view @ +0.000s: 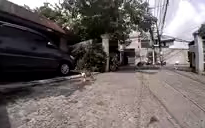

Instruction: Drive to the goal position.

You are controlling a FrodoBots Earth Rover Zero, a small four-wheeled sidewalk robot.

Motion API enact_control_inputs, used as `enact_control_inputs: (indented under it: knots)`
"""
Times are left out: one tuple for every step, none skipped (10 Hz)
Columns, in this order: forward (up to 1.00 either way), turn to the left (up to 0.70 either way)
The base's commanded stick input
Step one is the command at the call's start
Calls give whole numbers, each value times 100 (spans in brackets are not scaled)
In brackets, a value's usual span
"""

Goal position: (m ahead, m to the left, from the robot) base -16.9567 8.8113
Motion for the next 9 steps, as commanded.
enact_control_inputs:
  knots:
    - [70,0]
    - [70,0]
    - [70,0]
    - [70,0]
    - [70,0]
    - [70,0]
    - [70,0]
    - [70,0]
    - [70,0]
